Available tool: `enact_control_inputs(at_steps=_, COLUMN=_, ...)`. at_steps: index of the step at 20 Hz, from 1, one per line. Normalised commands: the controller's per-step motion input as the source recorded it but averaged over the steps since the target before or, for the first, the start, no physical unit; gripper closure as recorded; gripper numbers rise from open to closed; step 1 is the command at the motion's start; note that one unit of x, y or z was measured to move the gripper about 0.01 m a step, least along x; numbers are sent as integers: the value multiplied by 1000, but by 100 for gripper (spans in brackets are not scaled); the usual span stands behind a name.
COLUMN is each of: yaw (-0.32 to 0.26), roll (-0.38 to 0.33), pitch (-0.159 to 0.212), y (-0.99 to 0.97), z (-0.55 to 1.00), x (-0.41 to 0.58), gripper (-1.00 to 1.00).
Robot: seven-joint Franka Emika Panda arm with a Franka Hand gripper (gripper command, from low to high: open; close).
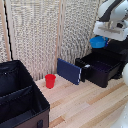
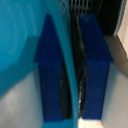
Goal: Gently grip the air fryer handle with your gripper and kindly pull it open by sliding your gripper away from the base. Gradually bring your gripper in line with the blue bowl and gently capture it, without tightening your grip too much. Securely place the blue bowl inside the opened air fryer with a steady position. Liberate your robot's gripper, and withdraw your gripper from the proximity of the air fryer.
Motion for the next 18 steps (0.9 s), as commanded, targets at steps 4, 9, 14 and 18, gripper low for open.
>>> enact_control_inputs(at_steps=4, yaw=-92, roll=-43, pitch=176, y=-238, z=-474, x=185, gripper=100)
enact_control_inputs(at_steps=9, yaw=-61, roll=-44, pitch=173, y=-179, z=-425, x=55, gripper=100)
enact_control_inputs(at_steps=14, yaw=-16, roll=-41, pitch=123, y=-131, z=-400, x=50, gripper=100)
enact_control_inputs(at_steps=18, yaw=22, roll=-9, pitch=47, y=-21, z=-256, x=182, gripper=100)
